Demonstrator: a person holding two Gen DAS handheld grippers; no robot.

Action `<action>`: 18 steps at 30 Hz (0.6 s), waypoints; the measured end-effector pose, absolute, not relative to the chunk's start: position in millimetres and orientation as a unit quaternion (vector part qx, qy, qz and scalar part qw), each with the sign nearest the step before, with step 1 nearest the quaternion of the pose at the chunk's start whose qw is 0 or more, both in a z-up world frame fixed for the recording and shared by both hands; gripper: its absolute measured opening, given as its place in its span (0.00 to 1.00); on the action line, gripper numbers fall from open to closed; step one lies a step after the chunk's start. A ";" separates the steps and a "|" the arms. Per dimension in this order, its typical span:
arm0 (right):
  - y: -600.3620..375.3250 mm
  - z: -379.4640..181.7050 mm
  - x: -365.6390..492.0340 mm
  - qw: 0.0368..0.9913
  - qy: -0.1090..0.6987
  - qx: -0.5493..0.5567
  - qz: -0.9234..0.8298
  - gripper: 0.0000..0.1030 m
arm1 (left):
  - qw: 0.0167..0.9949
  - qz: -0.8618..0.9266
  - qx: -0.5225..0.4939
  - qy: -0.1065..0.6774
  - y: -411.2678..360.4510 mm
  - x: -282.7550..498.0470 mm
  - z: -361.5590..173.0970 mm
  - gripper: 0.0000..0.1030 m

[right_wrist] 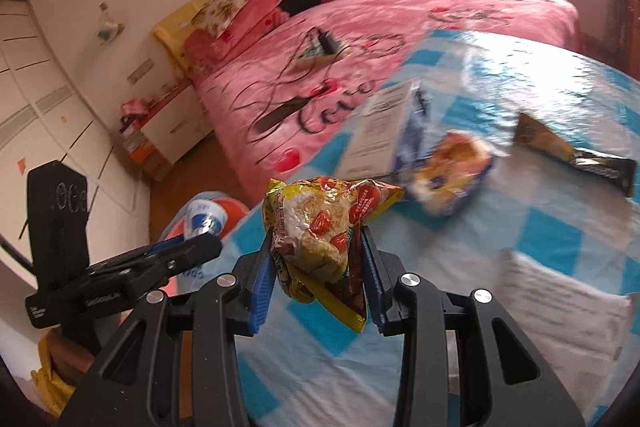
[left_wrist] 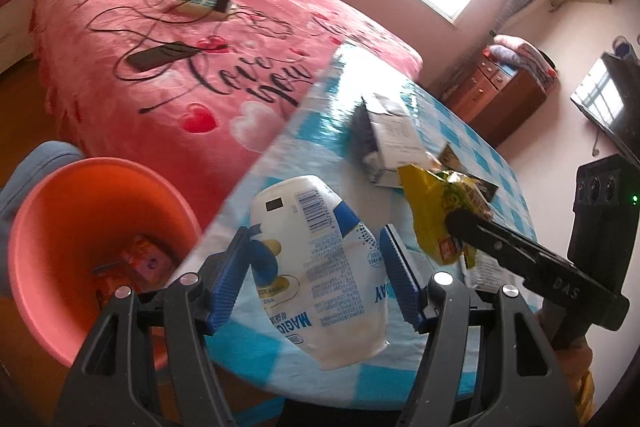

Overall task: Collect trash
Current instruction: 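Lift the bottle and snack bag and carry both toward the orange bucket, then open both tools over the orange bucket to drop the bottle and bag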

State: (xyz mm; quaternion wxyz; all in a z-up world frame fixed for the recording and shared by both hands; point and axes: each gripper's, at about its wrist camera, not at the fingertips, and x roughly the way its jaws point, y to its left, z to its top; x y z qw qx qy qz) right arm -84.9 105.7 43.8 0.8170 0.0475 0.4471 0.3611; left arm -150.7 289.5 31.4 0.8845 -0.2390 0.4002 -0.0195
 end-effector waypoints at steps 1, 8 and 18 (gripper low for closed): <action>111.7 43.9 -85.6 0.815 0.448 0.043 0.365 0.39 | 0.884 -0.013 -0.241 0.400 295.7 -153.0 30.2 0.64; 160.7 37.5 -94.5 0.791 0.460 0.019 0.404 0.39 | 0.881 0.041 -0.260 0.394 342.0 -169.4 21.5 0.64; 221.7 31.8 -108.2 0.761 0.465 -0.019 0.451 0.39 | 0.866 0.105 -0.288 0.395 394.5 -187.8 -0.3 0.64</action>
